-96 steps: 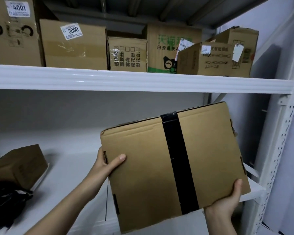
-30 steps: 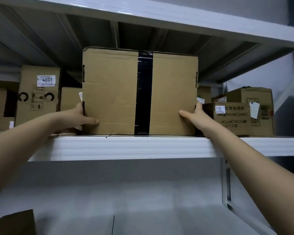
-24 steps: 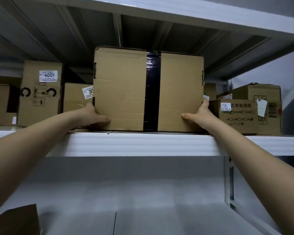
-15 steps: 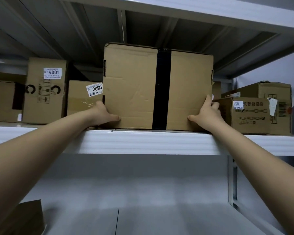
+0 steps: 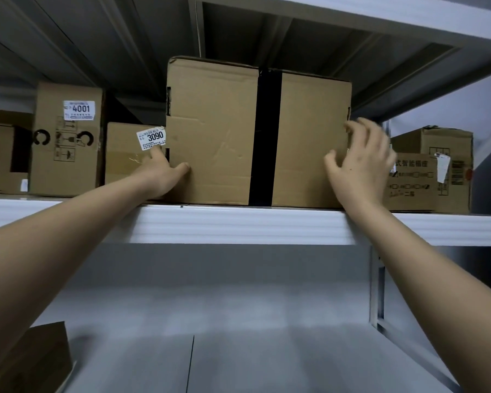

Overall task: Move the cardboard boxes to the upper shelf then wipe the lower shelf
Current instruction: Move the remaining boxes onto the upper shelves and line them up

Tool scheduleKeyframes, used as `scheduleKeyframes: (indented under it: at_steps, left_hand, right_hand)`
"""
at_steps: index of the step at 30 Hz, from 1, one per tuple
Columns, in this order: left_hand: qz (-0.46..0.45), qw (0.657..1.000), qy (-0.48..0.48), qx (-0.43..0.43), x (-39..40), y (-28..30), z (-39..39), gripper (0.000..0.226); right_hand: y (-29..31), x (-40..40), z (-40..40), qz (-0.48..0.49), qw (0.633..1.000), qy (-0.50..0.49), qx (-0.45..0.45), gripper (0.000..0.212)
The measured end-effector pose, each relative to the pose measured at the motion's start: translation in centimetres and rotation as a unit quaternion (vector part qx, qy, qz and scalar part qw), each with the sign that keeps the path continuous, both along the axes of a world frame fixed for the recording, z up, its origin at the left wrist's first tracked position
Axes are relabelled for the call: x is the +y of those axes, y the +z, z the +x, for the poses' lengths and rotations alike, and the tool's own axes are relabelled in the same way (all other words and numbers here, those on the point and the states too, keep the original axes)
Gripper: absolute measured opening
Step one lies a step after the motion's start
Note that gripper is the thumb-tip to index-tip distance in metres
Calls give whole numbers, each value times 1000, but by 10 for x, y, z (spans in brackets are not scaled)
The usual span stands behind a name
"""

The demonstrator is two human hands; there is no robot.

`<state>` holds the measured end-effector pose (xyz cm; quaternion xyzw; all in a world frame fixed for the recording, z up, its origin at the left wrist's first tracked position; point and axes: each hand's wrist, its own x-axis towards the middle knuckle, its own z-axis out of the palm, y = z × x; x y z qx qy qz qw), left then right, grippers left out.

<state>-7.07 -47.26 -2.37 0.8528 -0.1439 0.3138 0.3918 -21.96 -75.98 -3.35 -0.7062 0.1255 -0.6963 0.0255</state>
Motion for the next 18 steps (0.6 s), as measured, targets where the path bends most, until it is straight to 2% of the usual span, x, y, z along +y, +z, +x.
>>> scheduleKeyframes:
  at_steps: [2, 4, 6, 10, 18]
  left_hand:
    - [-7, 1000, -4, -3, 1, 1, -1, 70]
    - [-17, 1000, -13, 3, 1, 1, -1, 72]
    - [-19, 1000, -18, 8, -1, 1, -1, 71]
    - [-4, 999, -37, 12, -4, -1, -2, 65]
    - [-7, 999, -47, 19, -5, -1, -5, 65]
  right_hand:
    - [-6, -7, -3, 72, 997, -13, -15, 64]
    - [-10, -15, -5, 197, 980, 26, 26, 77]
    - [-10, -21, -7, 272, 957, 70, 71, 86]
    - [-13, -19, -8, 252, 958, 67, 121, 86]
    - [-18, -15, -8, 237, 960, 44, 140, 81]
